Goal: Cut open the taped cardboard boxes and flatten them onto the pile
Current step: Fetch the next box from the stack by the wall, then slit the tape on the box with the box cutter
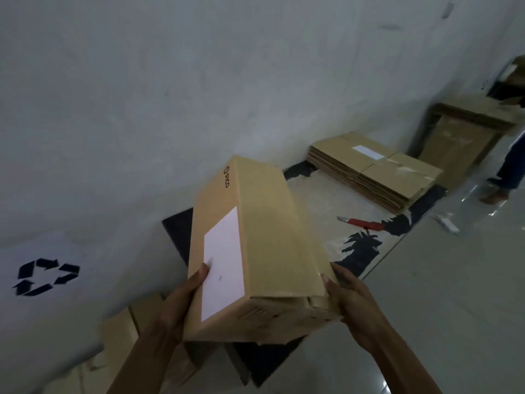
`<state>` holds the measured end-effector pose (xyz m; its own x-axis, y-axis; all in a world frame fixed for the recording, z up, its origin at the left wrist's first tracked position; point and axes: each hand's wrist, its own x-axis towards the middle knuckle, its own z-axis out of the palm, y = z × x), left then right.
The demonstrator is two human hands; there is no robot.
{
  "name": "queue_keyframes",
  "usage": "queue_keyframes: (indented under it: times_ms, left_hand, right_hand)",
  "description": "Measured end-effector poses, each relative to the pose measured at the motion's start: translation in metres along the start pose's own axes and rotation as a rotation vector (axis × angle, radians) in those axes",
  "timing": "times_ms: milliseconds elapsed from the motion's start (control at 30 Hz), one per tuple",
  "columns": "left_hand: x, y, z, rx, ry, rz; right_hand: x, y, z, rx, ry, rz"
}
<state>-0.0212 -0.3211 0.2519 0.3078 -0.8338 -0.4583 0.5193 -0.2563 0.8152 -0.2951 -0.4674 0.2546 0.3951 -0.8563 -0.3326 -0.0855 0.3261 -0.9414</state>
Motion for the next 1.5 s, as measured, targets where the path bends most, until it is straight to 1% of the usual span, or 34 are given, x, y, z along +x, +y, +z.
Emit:
queue_keyframes:
  times_ms: [133, 233, 300, 467, 567, 667, 700, 800, 867, 933, 1000, 1033, 1067, 1133, 1167, 1200, 1267, 1400, 1433, 1500]
  left_hand:
    - [0.066, 0.022, 0.026, -0.009, 0.003, -0.049]
    - [0.102, 0.04, 0.049, 0.035, 0.051, -0.003]
    - [0.123, 0.053, 0.06, 0.094, 0.075, 0.051]
    - [0.158, 0.083, 0.085, 0.213, 0.19, 0.164]
    - [0.177, 0.093, 0.104, 0.371, 0.277, 0.227]
    - [0.198, 0.095, 0.127, 0.567, 0.312, 0.32]
    - [0.207, 0.095, 0.136, 0.653, 0.328, 0.323]
    - [0.236, 0.089, 0.167, 0.981, 0.39, 0.283]
    - [0.259, 0.079, 0.191, 1.31, 0.435, 0.234]
    - [0.28, 0.066, 0.212, 1.583, 0.47, 0.168]
    - [0.296, 0.052, 0.231, 1.727, 0.463, 0.137]
    - [0.303, 0.044, 0.239, 1.788, 0.452, 0.124]
    - [0.309, 0.035, 0.245, 1.841, 0.443, 0.114]
    - [0.318, 0.019, 0.254, 1.904, 0.448, 0.113]
    - [0.321, 0.01, 0.256, 1.911, 0.458, 0.106]
    - [0.324, 0.002, 0.258, 1.915, 0.472, 0.102]
    - [0.326, -0.01, 0.261, 1.944, 0.498, 0.118]
    - [0.327, -0.026, 0.267, 1.958, 0.525, 0.121]
    - [0.327, -0.027, 0.268, 1.953, 0.525, 0.121]
    - [0.327, -0.027, 0.268, 1.931, 0.507, 0.123]
  right_hand:
    - [0.07, -0.022, -0.022, -0.126, -0.012, 0.078]
    - [0.114, -0.042, -0.033, -0.157, -0.048, 0.142]
    - [0.141, -0.051, -0.036, -0.098, -0.056, 0.216]
    - [0.208, -0.062, -0.04, 0.09, -0.228, 0.339]
    - [0.247, -0.063, -0.038, 0.088, -0.279, 0.394]
    - [0.284, -0.056, -0.034, 0.096, -0.33, 0.473]
    - [0.296, -0.051, -0.036, 0.099, -0.348, 0.503]
    - [0.33, -0.044, -0.051, 0.096, -0.396, 0.576]
    - [0.353, -0.045, -0.072, -0.023, -0.413, 0.577]
    - [0.375, -0.048, -0.098, -0.168, -0.363, 0.532]
    - [0.398, -0.045, -0.129, -0.29, -0.226, 0.429]
    - [0.409, -0.041, -0.145, -0.436, -0.156, 0.335]
    - [0.42, -0.035, -0.161, -0.646, -0.118, 0.236]
    - [0.437, -0.022, -0.19, -1.089, -0.115, 0.086]
    - [0.443, -0.016, -0.2, -1.251, -0.114, 0.034]
    - [0.449, -0.01, -0.209, -1.358, -0.116, -0.01]
    - [0.458, 0.0, -0.219, -1.451, -0.136, -0.066]
    - [0.471, 0.016, -0.229, -1.452, -0.139, -0.225]
    - [0.474, 0.017, -0.231, -1.451, -0.153, -0.245]
    - [0.484, 0.013, -0.233, -1.463, -0.188, -0.214]
